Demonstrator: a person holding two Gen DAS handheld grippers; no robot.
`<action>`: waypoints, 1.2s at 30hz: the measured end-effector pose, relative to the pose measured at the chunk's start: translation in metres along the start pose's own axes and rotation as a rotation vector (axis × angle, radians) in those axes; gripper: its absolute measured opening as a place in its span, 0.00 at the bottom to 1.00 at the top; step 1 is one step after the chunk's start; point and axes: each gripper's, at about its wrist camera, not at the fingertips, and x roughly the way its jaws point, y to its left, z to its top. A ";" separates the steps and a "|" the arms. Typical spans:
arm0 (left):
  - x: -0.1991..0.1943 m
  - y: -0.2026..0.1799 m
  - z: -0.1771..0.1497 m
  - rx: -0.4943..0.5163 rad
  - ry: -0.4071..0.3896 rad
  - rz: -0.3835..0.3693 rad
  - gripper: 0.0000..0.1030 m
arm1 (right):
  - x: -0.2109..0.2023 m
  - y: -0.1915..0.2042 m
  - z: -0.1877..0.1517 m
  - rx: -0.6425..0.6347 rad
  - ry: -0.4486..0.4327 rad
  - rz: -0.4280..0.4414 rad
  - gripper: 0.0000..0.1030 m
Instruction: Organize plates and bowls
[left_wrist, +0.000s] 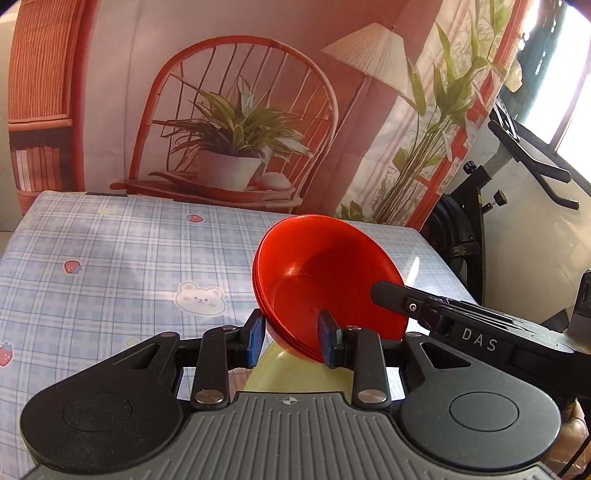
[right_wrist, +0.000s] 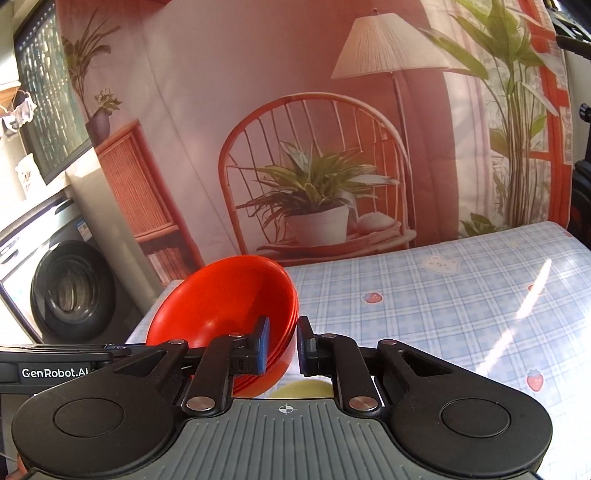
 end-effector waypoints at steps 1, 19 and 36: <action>0.001 0.005 -0.003 -0.005 0.007 0.000 0.31 | 0.003 0.002 -0.005 0.005 0.009 0.003 0.14; 0.034 0.012 -0.049 -0.005 0.136 -0.039 0.31 | 0.008 -0.022 -0.057 0.014 0.098 -0.052 0.13; 0.043 0.011 -0.069 0.015 0.189 0.027 0.31 | 0.011 -0.026 -0.079 0.022 0.157 -0.027 0.13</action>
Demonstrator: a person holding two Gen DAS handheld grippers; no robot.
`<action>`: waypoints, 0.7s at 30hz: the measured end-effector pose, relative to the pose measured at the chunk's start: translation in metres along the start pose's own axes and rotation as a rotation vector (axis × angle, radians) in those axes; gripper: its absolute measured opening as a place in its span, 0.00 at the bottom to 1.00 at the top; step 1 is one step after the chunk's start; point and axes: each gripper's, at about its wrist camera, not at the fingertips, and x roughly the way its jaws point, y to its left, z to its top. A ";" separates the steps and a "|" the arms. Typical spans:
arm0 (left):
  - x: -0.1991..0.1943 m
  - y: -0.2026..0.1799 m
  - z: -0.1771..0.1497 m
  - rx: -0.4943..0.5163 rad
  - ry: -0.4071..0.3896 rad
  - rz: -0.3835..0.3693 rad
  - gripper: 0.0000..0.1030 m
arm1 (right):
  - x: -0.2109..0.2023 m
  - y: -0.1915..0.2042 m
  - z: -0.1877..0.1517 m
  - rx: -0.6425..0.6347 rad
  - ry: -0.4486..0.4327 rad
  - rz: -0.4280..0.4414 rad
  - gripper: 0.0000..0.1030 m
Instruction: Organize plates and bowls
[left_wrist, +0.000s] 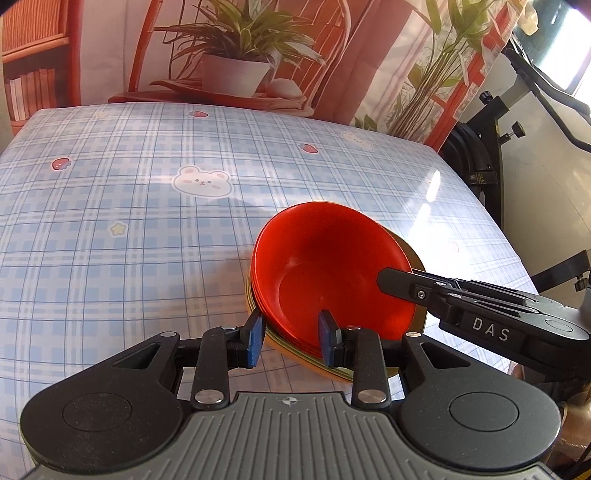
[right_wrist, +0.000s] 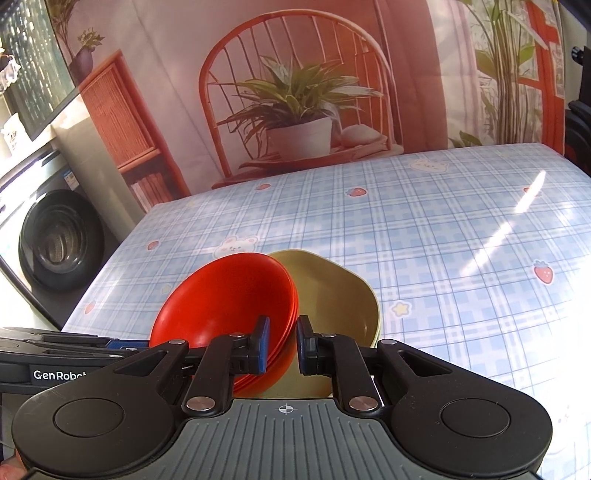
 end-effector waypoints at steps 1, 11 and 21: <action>-0.001 0.000 0.000 0.002 -0.004 0.005 0.31 | -0.001 0.000 0.001 0.004 0.000 0.001 0.14; -0.036 -0.010 0.002 0.032 -0.103 0.114 0.35 | -0.031 -0.003 0.016 -0.011 -0.098 -0.043 0.25; -0.110 -0.045 0.009 0.088 -0.340 0.255 0.64 | -0.096 -0.004 0.030 -0.095 -0.222 -0.120 0.43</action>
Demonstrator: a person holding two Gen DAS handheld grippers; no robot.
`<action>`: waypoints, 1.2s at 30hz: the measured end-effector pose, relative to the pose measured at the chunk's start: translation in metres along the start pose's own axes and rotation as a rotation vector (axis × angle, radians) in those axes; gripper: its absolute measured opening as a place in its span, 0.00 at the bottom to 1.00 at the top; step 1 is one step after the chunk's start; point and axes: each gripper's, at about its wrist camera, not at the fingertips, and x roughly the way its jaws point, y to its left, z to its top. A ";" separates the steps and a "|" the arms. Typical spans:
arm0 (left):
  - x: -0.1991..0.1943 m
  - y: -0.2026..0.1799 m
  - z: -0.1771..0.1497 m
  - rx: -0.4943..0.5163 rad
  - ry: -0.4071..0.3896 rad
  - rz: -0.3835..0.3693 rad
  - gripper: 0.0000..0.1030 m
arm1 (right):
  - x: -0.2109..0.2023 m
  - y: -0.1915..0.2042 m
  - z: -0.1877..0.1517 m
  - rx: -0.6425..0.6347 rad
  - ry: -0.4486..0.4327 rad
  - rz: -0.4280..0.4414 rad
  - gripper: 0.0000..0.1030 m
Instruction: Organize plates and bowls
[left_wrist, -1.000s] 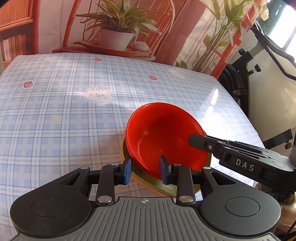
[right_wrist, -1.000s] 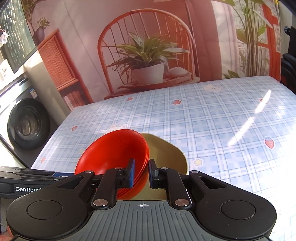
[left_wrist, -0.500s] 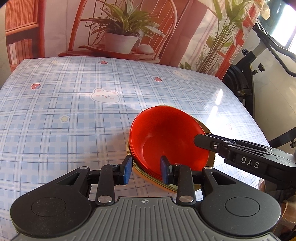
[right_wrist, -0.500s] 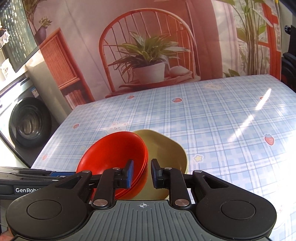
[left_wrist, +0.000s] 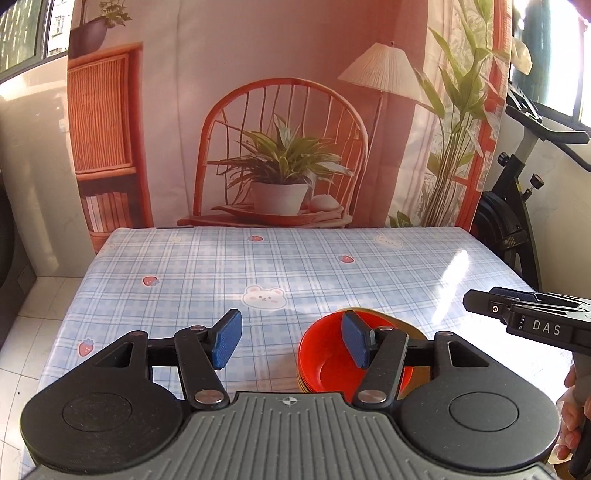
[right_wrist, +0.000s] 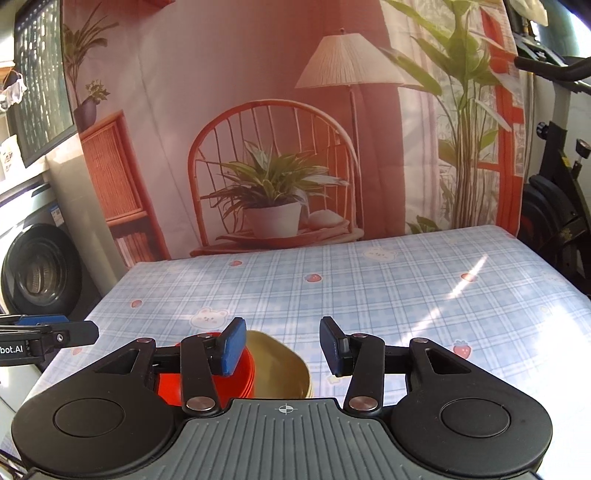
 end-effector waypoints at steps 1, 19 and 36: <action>-0.007 -0.002 0.002 -0.001 -0.015 0.008 0.66 | -0.007 0.001 0.002 -0.013 -0.008 -0.003 0.46; -0.116 -0.049 0.021 0.093 -0.228 0.190 0.89 | -0.110 0.025 0.039 -0.103 -0.153 -0.021 1.00; -0.137 -0.043 0.021 0.024 -0.242 0.121 0.89 | -0.140 0.019 0.040 -0.073 -0.170 -0.043 1.00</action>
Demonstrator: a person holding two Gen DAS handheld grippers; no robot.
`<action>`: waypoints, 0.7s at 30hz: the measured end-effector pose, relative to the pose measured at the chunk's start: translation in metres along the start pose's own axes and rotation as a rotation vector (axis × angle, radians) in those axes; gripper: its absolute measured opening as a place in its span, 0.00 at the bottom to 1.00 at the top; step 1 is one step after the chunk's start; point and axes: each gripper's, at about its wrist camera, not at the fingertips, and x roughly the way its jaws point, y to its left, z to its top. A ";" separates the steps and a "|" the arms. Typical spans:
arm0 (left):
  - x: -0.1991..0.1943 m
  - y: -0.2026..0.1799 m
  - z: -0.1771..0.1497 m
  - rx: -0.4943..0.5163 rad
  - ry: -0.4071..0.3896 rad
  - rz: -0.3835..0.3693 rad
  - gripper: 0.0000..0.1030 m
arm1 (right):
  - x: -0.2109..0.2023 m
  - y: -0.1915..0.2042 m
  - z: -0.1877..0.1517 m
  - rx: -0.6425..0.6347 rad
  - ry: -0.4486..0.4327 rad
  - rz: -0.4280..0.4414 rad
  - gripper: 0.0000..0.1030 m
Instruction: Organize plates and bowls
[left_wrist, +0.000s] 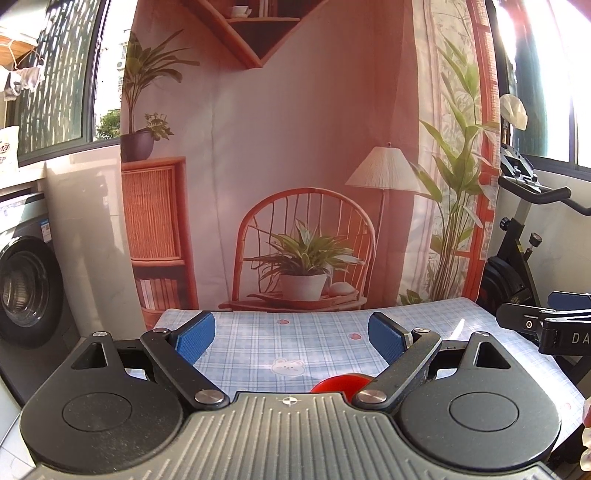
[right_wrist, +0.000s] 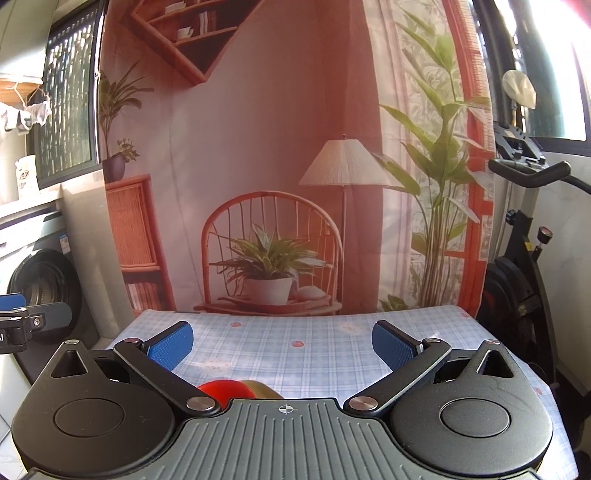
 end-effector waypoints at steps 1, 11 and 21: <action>0.001 0.002 0.000 -0.003 0.001 -0.003 0.89 | 0.000 0.000 0.000 0.001 0.000 -0.001 1.00; 0.005 0.003 -0.002 -0.008 0.019 -0.003 0.89 | -0.001 0.001 0.001 0.004 -0.004 0.000 1.00; 0.005 0.003 -0.001 -0.006 0.021 -0.003 0.89 | -0.001 -0.003 0.001 0.022 -0.005 -0.003 1.00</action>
